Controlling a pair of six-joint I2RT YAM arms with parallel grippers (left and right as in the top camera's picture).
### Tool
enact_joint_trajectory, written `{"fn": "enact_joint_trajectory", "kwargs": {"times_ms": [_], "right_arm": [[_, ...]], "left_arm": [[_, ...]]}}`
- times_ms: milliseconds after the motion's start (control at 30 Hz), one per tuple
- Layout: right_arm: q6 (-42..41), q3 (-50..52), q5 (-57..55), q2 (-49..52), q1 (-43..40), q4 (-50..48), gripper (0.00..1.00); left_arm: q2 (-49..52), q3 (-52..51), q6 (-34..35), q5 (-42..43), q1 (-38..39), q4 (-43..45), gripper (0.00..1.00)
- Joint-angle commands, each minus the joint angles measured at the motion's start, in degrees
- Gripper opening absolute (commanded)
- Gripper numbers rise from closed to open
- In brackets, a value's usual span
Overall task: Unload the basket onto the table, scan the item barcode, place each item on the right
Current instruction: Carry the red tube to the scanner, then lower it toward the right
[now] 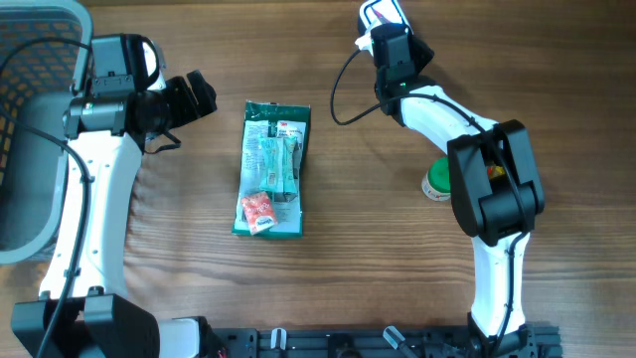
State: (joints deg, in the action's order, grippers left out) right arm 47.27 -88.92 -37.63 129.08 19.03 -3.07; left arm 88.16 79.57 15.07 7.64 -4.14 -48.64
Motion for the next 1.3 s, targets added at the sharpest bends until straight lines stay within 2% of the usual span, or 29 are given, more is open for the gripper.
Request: {"fn": "enact_joint_trajectory", "kwargs": {"times_ms": [0,133,233,333,467,567,667,867,1033,1267], "right_arm": [[0.8,-0.6,-2.4,0.9,0.1,0.2,0.04],[0.8,-0.6,-3.8,0.9,0.1,1.2,0.04],[0.5,-0.7,-7.3,-0.1,0.6,-1.4,0.04],[0.0,-0.7,-9.3,-4.2,2.5,-3.2,0.04],[-5.9,-0.7,-8.9,-12.6,5.6,0.5,0.04],[-13.5,-0.7,-6.6,-18.4,7.5,10.3,0.04],[-25.6,-0.7,-1.6,-23.4,8.6,24.1,0.04],[-55.6,-0.5,24.5,-27.3,7.6,53.9,0.04],[-66.4,4.8,38.1,-27.1,6.8,61.4,0.04],[-71.4,14.8,39.0,-27.1,6.8,61.5,0.04]], "left_arm": [[-0.2,0.7,-1.2,0.7,-0.2,0.1,1.00],[-0.2,0.7,-1.2,0.7,-0.2,0.1,1.00],[-0.2,0.7,-1.2,0.7,-0.2,0.1,1.00],[-0.2,0.7,-1.2,0.7,-0.2,0.1,1.00],[-0.2,0.7,-1.2,0.7,-0.2,0.1,1.00],[-0.2,0.7,-1.2,0.7,-0.2,0.1,1.00],[-0.2,0.7,-1.2,0.7,-0.2,0.1,1.00],[-0.2,0.7,-1.2,0.7,-0.2,0.1,1.00],[-0.2,0.7,-1.2,0.7,-0.2,0.1,1.00],[-0.2,0.7,-1.2,0.7,-0.2,0.1,1.00]]}}
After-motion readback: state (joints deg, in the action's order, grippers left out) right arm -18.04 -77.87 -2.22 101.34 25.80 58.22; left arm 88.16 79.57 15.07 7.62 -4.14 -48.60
